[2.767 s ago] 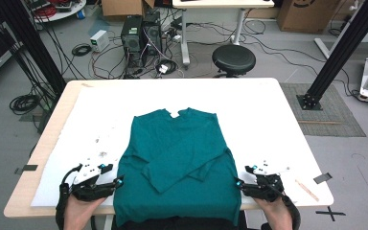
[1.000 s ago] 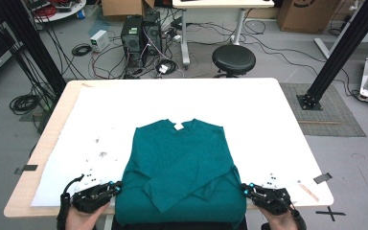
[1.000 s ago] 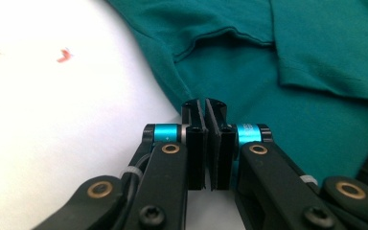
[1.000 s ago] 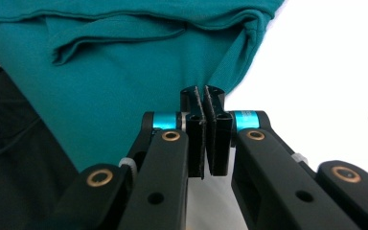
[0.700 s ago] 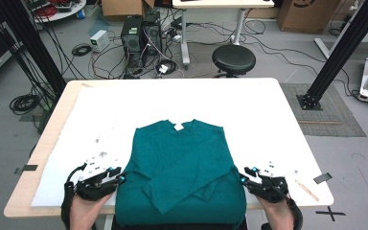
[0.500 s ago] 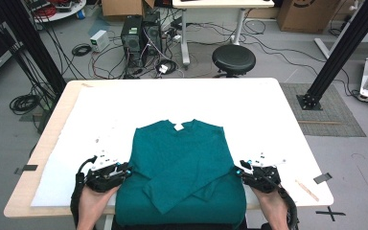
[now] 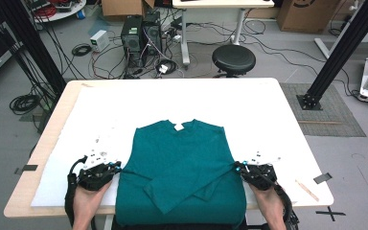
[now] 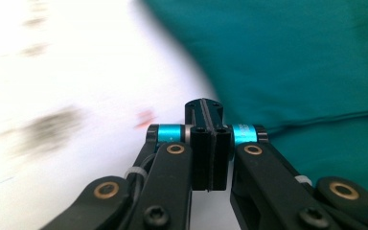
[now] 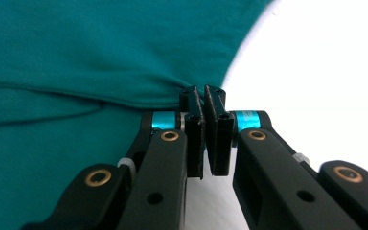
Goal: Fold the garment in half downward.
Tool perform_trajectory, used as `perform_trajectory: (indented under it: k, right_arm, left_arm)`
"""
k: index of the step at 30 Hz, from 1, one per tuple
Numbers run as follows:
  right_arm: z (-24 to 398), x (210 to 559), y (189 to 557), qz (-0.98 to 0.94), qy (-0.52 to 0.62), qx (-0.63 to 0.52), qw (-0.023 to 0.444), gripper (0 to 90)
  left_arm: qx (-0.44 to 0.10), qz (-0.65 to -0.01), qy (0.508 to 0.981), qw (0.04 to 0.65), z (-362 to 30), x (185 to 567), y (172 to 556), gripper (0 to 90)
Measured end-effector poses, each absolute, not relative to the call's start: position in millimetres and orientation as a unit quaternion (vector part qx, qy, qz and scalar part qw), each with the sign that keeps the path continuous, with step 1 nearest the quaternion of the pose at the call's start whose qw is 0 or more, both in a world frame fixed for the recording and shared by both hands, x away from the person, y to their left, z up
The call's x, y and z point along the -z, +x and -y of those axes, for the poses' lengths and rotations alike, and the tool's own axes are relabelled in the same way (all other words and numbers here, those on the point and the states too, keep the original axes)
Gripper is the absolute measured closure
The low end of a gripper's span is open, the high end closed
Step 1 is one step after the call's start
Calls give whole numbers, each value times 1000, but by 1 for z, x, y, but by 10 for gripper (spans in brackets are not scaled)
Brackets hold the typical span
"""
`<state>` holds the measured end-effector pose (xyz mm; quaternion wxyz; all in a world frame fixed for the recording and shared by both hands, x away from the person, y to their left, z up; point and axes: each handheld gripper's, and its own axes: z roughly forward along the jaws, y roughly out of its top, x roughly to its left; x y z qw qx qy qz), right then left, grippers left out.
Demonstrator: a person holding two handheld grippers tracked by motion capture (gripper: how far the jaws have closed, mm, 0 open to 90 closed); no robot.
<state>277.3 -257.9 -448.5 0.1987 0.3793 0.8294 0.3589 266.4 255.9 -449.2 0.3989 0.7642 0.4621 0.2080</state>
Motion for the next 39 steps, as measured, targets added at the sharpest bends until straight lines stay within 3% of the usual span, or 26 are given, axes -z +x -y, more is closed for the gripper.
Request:
perform_trajectory:
  k: [3, 4, 5, 7, 9, 12, 15, 17, 22, 24, 26, 28, 34, 39]
  right_arm:
    - [260, 449, 277, -828, 380, -362, 196, 879]
    - [259, 448, 278, -831, 374, -361, 198, 869]
    - [258, 448, 277, -831, 374, -364, 196, 850]
    - [256, 445, 278, -824, 376, -375, 195, 764]
    - [254, 442, 279, -819, 378, -385, 195, 709]
    - [248, 441, 282, -824, 378, -376, 191, 706]
    - [242, 446, 284, -836, 373, -356, 189, 805]
    - [244, 448, 283, -836, 369, -356, 195, 869]
    - [251, 449, 282, -827, 382, -357, 205, 879]
    - [252, 448, 283, -826, 388, -359, 198, 826]
    - [252, 446, 287, -823, 393, -365, 189, 681]
    - [251, 440, 294, -816, 398, -377, 185, 608]
    - [238, 419, 333, -812, 397, -373, 211, 563]
    - [224, 414, 375, -815, 410, -352, 209, 581]
  left_arm:
    - [-190, -458, 758, 423, -262, 448, 263, 896]
    - [-179, -451, 759, 435, -262, 447, 262, 855]
    - [-170, -446, 759, 442, -261, 446, 262, 751]
    - [-165, -426, 769, 448, -254, 444, 262, 702]
    - [-165, -412, 779, 442, -245, 443, 264, 702]
    - [-166, -407, 793, 421, -231, 447, 270, 732]
    - [-182, -413, 794, 407, -230, 450, 272, 882]
    - [-191, -426, 783, 411, -237, 448, 272, 892]
    - [-180, -441, 774, 417, -248, 449, 275, 893]
    - [-175, -434, 772, 430, -247, 445, 277, 878]
    - [-169, -436, 766, 442, -249, 438, 284, 724]
    - [-170, -436, 756, 457, -249, 426, 295, 707]
    - [-190, -445, 762, 430, -234, 403, 344, 686]
    - [-173, -472, 761, 410, -224, 415, 390, 662]
